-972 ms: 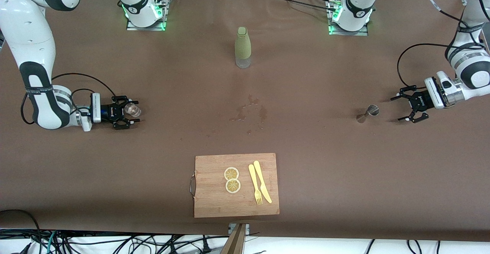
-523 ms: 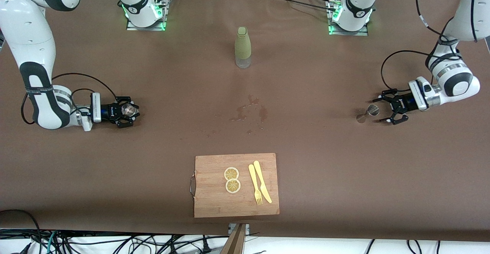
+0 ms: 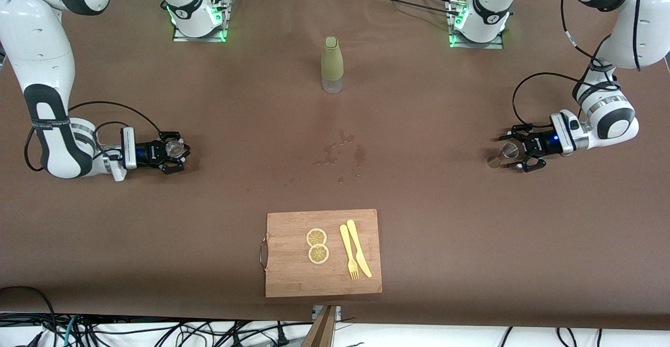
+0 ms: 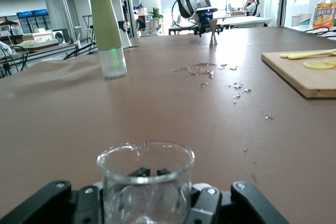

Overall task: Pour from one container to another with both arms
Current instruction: 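Lift the glass cup with the right gripper while the left gripper lifts the jigger, then bring the glass cup and the jigger together above the table center, then tilt the glass cup with the right gripper, pouring into the jigger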

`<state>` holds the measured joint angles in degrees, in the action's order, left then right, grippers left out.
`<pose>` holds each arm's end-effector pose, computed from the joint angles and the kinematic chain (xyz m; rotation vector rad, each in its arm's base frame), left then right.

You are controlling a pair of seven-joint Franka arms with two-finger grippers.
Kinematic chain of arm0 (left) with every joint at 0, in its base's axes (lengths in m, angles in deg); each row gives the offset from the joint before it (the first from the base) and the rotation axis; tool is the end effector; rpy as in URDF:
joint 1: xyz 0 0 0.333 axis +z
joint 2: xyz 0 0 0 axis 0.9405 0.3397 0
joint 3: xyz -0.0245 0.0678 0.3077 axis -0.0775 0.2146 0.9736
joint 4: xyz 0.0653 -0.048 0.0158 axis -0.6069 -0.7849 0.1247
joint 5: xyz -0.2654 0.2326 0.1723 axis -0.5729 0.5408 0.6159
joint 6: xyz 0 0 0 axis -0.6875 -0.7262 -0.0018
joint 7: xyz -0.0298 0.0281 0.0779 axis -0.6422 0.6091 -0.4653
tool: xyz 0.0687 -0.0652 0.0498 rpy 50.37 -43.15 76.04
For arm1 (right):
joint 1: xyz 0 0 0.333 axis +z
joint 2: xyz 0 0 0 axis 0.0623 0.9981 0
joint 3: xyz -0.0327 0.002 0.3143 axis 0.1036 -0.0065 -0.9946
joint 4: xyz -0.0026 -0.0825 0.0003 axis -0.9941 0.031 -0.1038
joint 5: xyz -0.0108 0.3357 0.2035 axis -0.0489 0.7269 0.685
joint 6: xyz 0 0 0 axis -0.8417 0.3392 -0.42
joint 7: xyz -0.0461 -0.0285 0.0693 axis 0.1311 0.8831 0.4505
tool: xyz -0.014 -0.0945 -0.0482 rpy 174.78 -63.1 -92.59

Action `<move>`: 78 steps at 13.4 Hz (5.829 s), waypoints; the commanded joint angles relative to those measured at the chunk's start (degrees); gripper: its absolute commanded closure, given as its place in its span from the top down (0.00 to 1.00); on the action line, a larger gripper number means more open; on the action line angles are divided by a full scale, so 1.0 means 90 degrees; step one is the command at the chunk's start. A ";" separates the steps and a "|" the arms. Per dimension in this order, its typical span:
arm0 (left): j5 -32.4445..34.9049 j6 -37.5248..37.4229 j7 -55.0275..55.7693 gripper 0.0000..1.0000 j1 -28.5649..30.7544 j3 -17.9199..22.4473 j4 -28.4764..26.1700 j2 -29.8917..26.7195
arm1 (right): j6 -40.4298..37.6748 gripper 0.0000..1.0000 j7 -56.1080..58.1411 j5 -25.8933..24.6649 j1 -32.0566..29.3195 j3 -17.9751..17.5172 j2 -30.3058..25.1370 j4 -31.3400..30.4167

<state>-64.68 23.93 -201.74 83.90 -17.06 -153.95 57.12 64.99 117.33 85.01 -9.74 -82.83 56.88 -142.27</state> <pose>0.4879 0.1700 0.0833 1.5487 -1.3514 1.1877 0.5664 -0.0865 0.0885 -1.2587 -1.4591 -0.8407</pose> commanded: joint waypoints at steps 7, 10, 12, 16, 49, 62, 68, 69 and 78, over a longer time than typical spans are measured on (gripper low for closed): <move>-0.0625 -0.0276 -0.2376 0.88 -0.0122 0.0148 -0.0005 0.0324 | -0.0093 0.12 -0.2022 0.0647 0.0072 -0.1067 -0.0062 0.1063; -0.0615 -0.0286 -0.2396 0.81 -0.0181 0.0148 -0.0005 0.0324 | 0.0386 0.12 -0.2678 0.0734 0.0335 -0.1478 -0.0072 0.1434; -0.0625 -0.0286 -0.2396 0.81 -0.0239 0.0148 -0.0005 0.0324 | 0.0621 0.12 -0.2689 0.0919 0.0550 -0.1478 -0.0072 0.1436; -0.0605 -0.0286 -0.2396 0.65 -0.0249 0.0148 -0.0014 0.0333 | 0.0544 0.12 -0.2689 0.0998 0.0590 -0.1508 -0.0101 0.1455; -0.2721 0.0796 0.1627 0.00 -0.3489 -0.0671 0.0640 -0.0194 | 0.1880 0.12 -0.4496 0.1116 0.1654 -0.1576 -0.0677 0.2197; -0.6511 0.3598 0.1667 0.00 -0.5629 -0.1073 0.1293 0.0275 | 0.4838 0.12 -0.4486 0.1135 0.3391 -0.1576 -0.2090 0.0444; -0.6943 0.4040 0.1638 0.00 -0.5874 -0.1102 0.1441 0.0285 | 0.5621 0.12 -0.4349 0.1125 0.3695 -0.1576 -0.2299 0.0000; -0.6943 0.4040 0.1531 0.00 -0.5874 -0.1102 0.1441 0.0284 | 0.5631 0.12 -0.4349 0.1087 0.3695 -0.1576 -0.2279 -0.0010; -0.7342 0.4059 0.0778 0.00 -0.5864 -0.1257 0.1431 0.0080 | 0.7181 0.12 -0.4027 0.1067 0.4222 -0.1576 -0.2171 -0.0205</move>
<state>-127.41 59.72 -193.29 31.39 -27.37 -141.21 58.84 125.38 79.95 94.29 26.70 -97.23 37.93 -143.17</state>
